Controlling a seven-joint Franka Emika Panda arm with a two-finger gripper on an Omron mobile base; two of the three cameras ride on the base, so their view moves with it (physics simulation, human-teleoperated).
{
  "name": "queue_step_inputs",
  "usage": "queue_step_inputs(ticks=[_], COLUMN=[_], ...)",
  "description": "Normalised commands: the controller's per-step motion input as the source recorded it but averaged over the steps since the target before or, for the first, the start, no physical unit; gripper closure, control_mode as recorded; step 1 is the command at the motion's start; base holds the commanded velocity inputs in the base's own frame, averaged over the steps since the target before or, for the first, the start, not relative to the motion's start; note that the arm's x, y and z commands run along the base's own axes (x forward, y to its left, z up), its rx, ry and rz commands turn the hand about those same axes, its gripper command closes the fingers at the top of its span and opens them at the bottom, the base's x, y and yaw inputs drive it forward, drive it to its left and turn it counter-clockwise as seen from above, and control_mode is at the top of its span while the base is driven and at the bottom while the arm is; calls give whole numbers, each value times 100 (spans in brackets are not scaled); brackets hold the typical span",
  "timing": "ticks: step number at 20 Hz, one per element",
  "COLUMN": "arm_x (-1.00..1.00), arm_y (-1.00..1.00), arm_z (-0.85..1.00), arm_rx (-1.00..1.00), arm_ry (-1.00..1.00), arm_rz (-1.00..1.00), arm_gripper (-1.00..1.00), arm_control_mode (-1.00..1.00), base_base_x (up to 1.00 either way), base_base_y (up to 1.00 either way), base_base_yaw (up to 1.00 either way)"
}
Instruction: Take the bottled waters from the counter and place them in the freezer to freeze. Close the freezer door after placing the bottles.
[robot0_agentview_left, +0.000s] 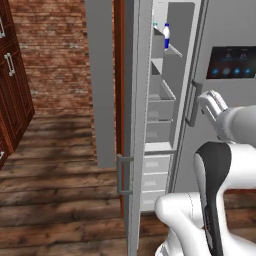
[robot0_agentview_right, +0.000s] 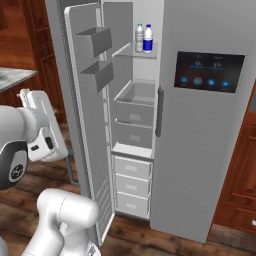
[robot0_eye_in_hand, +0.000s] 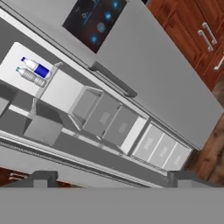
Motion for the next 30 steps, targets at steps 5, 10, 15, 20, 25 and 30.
queue_step_inputs(ticks=[5,10,15,20,25,30], arm_x=[-3,7,61,94,91,97], arm_y=[100,100,96,21,11,10], arm_z=[-19,-28,-18,-2,-5,-6], arm_rx=[-27,-29,-27,-9,-6,-9], arm_ry=[5,4,5,3,4,3], arm_rz=[2,0,-8,-27,-33,-31], arm_gripper=[-100,-100,-100,-100,-100,-100], arm_control_mode=[-100,-100,-100,-100,-100,-100], base_base_x=[0,0,0,0,0,0], base_base_y=[0,0,0,0,0,0], base_base_yaw=[0,0,0,0,0,0])
